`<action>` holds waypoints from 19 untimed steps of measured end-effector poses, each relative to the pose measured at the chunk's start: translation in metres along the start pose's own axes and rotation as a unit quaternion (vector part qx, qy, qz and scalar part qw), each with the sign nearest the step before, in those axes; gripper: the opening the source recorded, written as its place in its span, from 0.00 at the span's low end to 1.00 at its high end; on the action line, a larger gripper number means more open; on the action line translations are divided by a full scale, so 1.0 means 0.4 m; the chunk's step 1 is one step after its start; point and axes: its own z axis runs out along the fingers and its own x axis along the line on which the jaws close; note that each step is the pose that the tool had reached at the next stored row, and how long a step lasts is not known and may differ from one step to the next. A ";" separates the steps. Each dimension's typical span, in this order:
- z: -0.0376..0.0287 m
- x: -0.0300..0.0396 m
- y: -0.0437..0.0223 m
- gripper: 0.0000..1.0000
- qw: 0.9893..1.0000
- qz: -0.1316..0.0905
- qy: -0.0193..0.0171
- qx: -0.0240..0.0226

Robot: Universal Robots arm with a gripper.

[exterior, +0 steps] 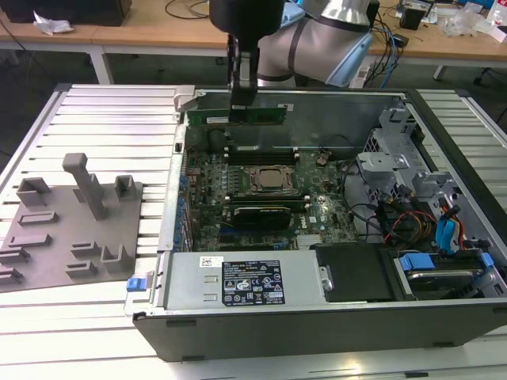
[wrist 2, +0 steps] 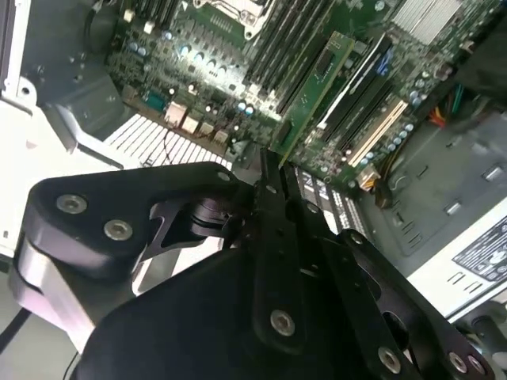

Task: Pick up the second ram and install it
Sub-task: 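Pick up the second ram and move it above second insertion slot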

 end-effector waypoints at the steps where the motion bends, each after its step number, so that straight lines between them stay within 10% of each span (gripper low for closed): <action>1: 0.000 0.000 -0.012 0.14 1.000 0.000 0.000 0.000; 10: 0.005 0.000 -0.112 0.14 1.000 0.000 0.000 -0.002; 19: 0.047 0.001 -0.157 0.14 1.000 0.000 0.000 -0.003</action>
